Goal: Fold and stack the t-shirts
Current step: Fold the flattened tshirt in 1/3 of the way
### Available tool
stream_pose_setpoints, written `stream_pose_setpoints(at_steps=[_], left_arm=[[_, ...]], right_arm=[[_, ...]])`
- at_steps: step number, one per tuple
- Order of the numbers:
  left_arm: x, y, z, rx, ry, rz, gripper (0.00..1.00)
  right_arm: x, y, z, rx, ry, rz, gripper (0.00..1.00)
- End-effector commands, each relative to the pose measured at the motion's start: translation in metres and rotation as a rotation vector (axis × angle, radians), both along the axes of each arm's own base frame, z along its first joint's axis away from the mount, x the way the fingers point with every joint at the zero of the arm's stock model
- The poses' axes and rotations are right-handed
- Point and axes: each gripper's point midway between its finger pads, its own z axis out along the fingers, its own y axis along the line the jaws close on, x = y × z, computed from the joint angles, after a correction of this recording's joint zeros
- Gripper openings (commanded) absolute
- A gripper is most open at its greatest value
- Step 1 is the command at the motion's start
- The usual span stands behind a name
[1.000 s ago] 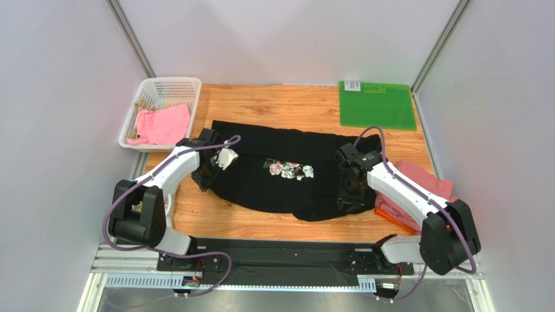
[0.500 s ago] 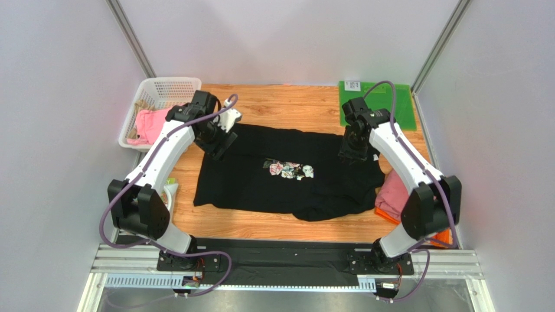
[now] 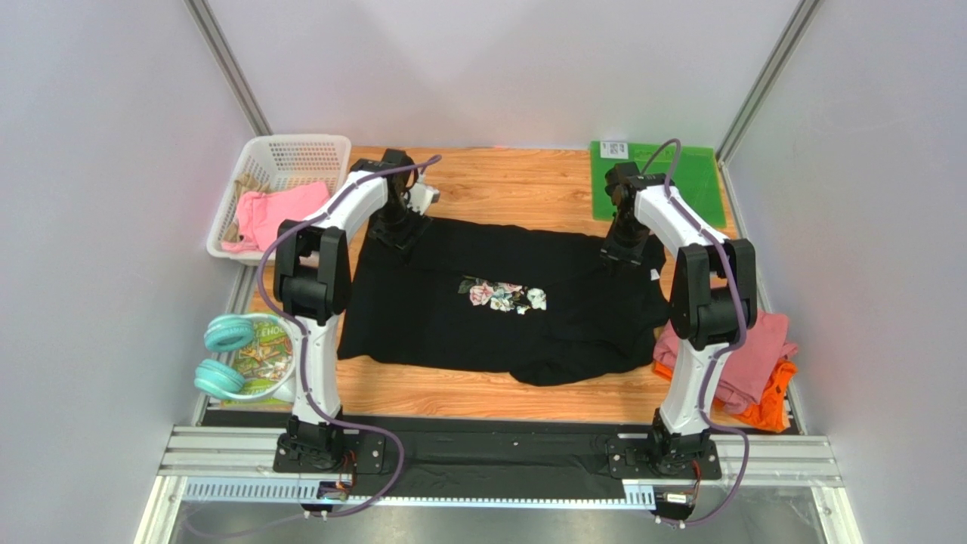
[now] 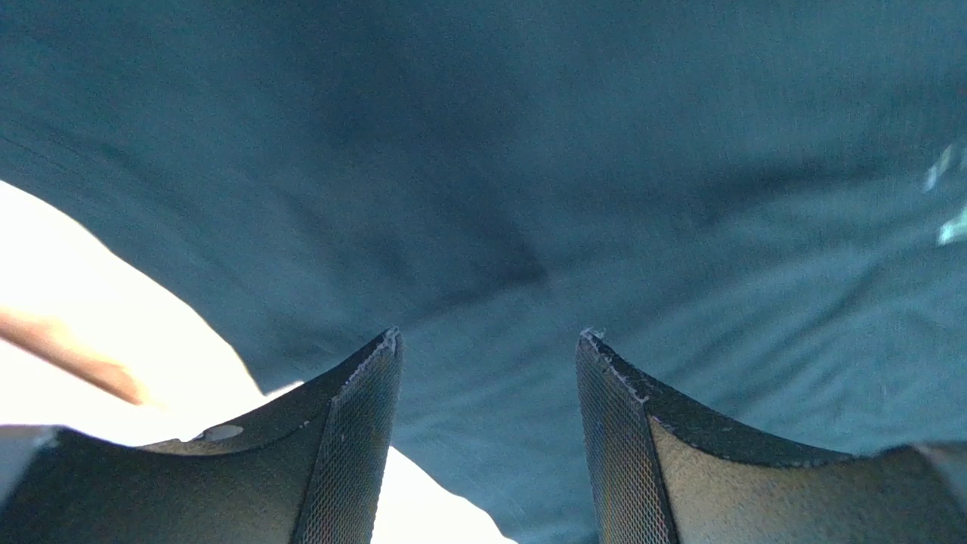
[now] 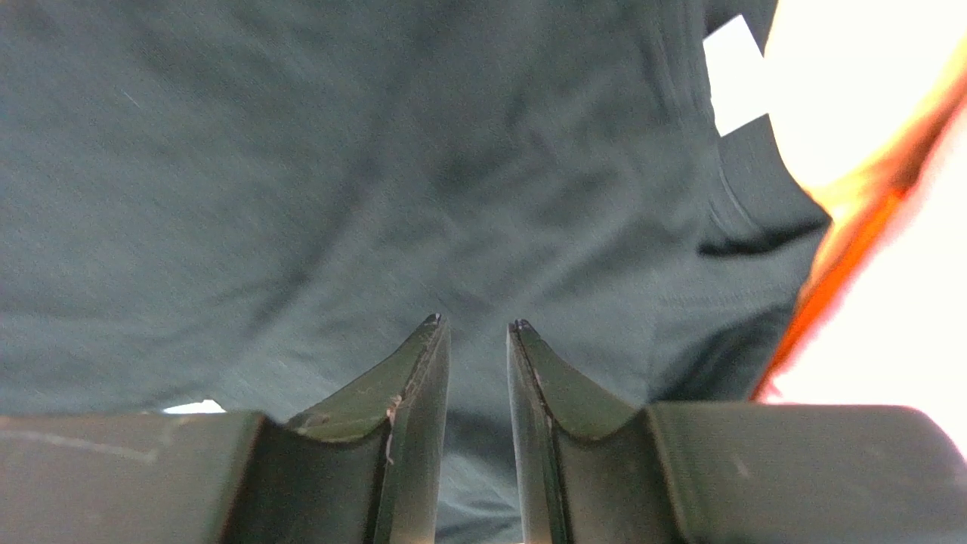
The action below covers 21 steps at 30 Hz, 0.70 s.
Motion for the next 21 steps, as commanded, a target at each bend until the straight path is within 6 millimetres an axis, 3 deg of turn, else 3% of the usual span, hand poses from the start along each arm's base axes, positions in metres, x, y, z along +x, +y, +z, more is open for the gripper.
stream_pose_setpoints(at_steps=[1,8,16,21], left_arm=[[0.028,0.004,0.017,-0.011,-0.061,0.056,0.64],[0.05,0.005,0.01,0.005,-0.074,0.066,0.63],[0.039,0.017,-0.019,0.063,0.008,0.067,0.63],[0.042,0.029,-0.031,0.091,0.038,0.103,0.63]], right_arm=[[0.034,-0.014,-0.001,-0.031,-0.06,-0.042,0.3],[0.055,-0.027,-0.027,-0.034,-0.014,-0.082,0.28],[0.052,-0.04,-0.036,-0.039,0.016,-0.106,0.29],[0.063,-0.032,-0.047,0.013,0.031,-0.106,0.29]])
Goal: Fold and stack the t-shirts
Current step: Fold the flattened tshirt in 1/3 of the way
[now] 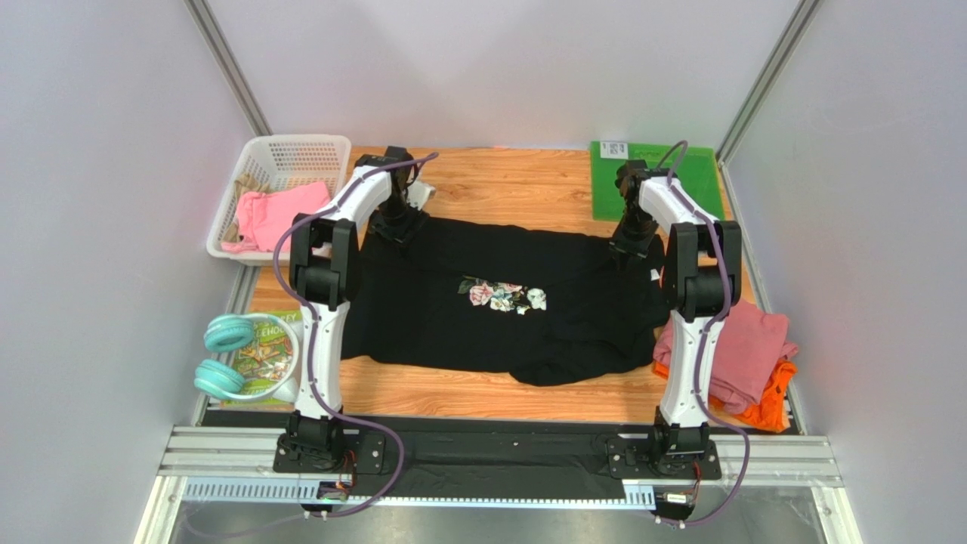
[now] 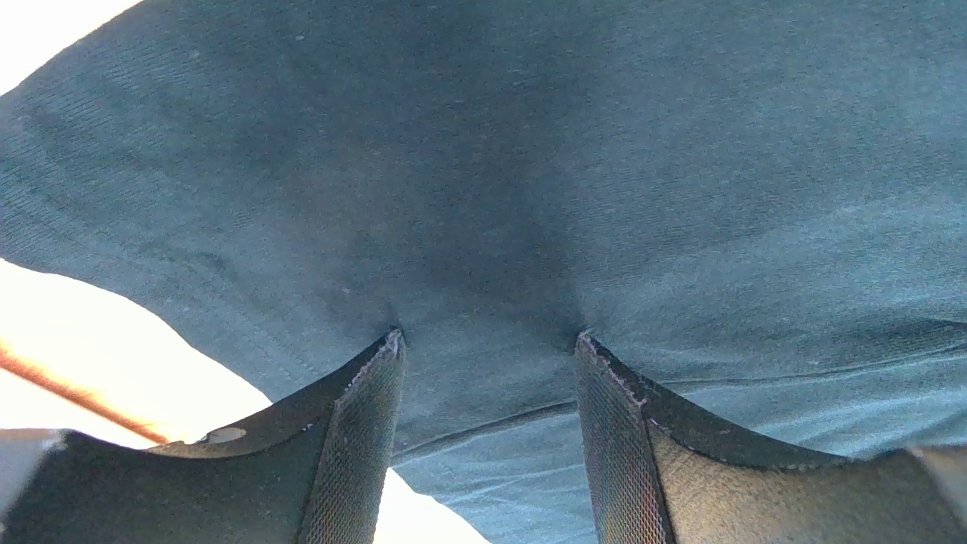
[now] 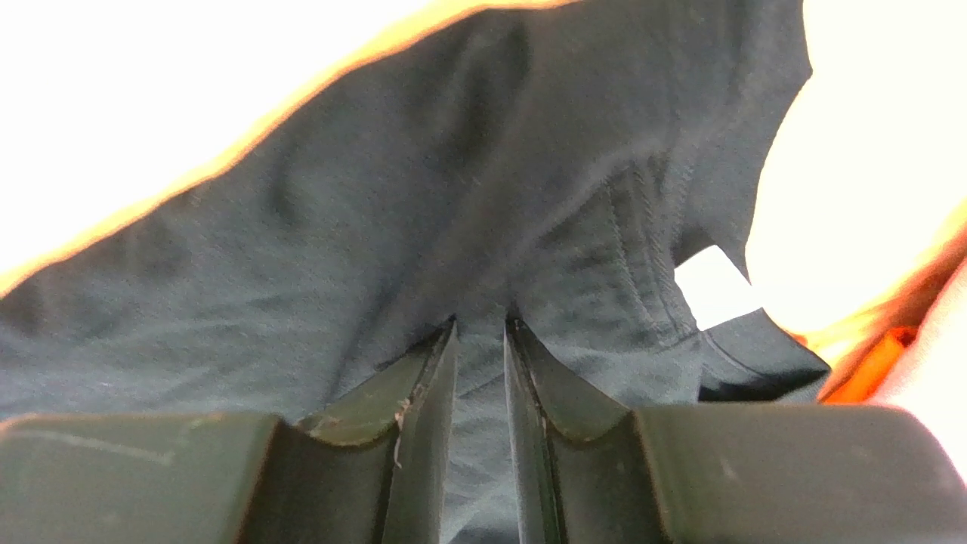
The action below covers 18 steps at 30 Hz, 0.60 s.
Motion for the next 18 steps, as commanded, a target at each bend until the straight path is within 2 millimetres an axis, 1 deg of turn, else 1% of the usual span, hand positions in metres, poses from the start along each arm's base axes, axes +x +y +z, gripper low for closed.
stream_pose_setpoints(at_steps=[1,3,4,5,6,7,8,9,10,11,13,15,17,18], left_arm=[[0.01,0.012,0.002,0.018,0.003,0.053,0.63],[0.014,0.017,0.0,0.022,0.007,0.072,0.64],[0.022,0.018,0.006,0.02,-0.019,0.076,0.64],[0.022,0.022,0.002,0.027,-0.005,0.084,0.64],[0.025,0.023,0.003,0.031,-0.009,0.089,0.64],[0.03,0.023,0.007,0.033,-0.026,0.095,0.64],[0.03,0.026,0.003,0.039,-0.014,0.103,0.64],[0.031,0.026,0.003,0.041,-0.017,0.118,0.64],[0.033,0.028,0.002,0.046,-0.022,0.129,0.64],[0.034,0.027,0.002,0.044,-0.025,0.133,0.64],[0.033,0.022,0.005,0.017,-0.025,0.146,0.64],[0.033,0.018,0.009,-0.006,-0.027,0.149,0.64],[0.032,0.013,0.022,-0.043,-0.042,0.15,0.64],[0.032,0.011,0.029,-0.053,-0.049,0.147,0.63]], right_arm=[[0.026,0.003,-0.005,0.03,-0.025,-0.006,0.29],[0.033,0.001,-0.004,0.035,-0.025,-0.005,0.29],[0.036,0.0,-0.01,0.037,-0.014,-0.008,0.29],[0.049,0.0,-0.004,0.058,-0.046,-0.013,0.29],[0.051,-0.003,-0.005,0.07,-0.037,-0.026,0.29],[0.054,-0.003,-0.015,0.088,-0.021,-0.03,0.29],[0.064,0.003,-0.01,0.122,-0.048,-0.03,0.29],[0.069,-0.01,-0.011,0.138,-0.056,-0.061,0.29],[0.07,-0.01,-0.021,0.151,-0.038,-0.067,0.29],[0.08,-0.006,-0.016,0.196,-0.064,-0.069,0.29],[0.082,-0.005,-0.02,0.213,-0.054,-0.07,0.29],[0.086,-0.002,-0.015,0.237,-0.071,-0.057,0.29],[0.089,0.0,0.001,0.248,-0.106,-0.043,0.3],[0.087,0.001,0.003,0.251,-0.117,-0.037,0.31]])
